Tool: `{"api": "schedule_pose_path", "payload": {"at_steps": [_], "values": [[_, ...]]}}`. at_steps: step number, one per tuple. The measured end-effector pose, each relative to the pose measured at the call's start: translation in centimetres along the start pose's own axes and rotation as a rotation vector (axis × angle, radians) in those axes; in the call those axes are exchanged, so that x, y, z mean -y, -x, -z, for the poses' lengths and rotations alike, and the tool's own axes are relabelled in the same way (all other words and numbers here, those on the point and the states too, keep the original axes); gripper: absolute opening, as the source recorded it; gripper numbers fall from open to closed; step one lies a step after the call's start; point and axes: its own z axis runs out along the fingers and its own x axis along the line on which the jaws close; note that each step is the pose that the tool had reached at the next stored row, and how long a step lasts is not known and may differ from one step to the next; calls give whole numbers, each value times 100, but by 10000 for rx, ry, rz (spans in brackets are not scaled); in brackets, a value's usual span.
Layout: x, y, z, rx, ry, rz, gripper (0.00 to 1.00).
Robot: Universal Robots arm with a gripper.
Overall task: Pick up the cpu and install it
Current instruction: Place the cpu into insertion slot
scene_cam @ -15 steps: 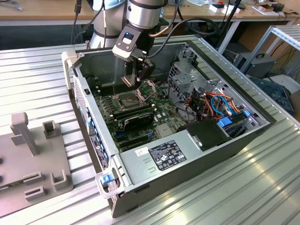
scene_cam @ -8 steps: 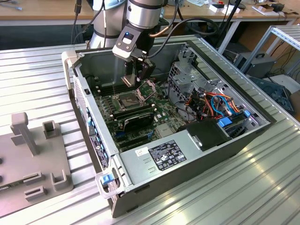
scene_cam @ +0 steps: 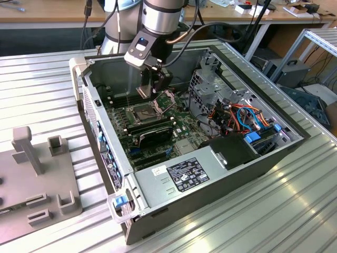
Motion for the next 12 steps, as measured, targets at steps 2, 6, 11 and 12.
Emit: {"api": "schedule_pose_path", "payload": {"at_steps": [2, 6, 11, 12], "values": [[0, 0, -23, 4, -4, -418, 55], [1, -1, -75, 9, -9, -838, 55], [1, -4, -160, -21, 2, -859, 55], [2, -4, -168, -26, 13, -856, 55]]}}
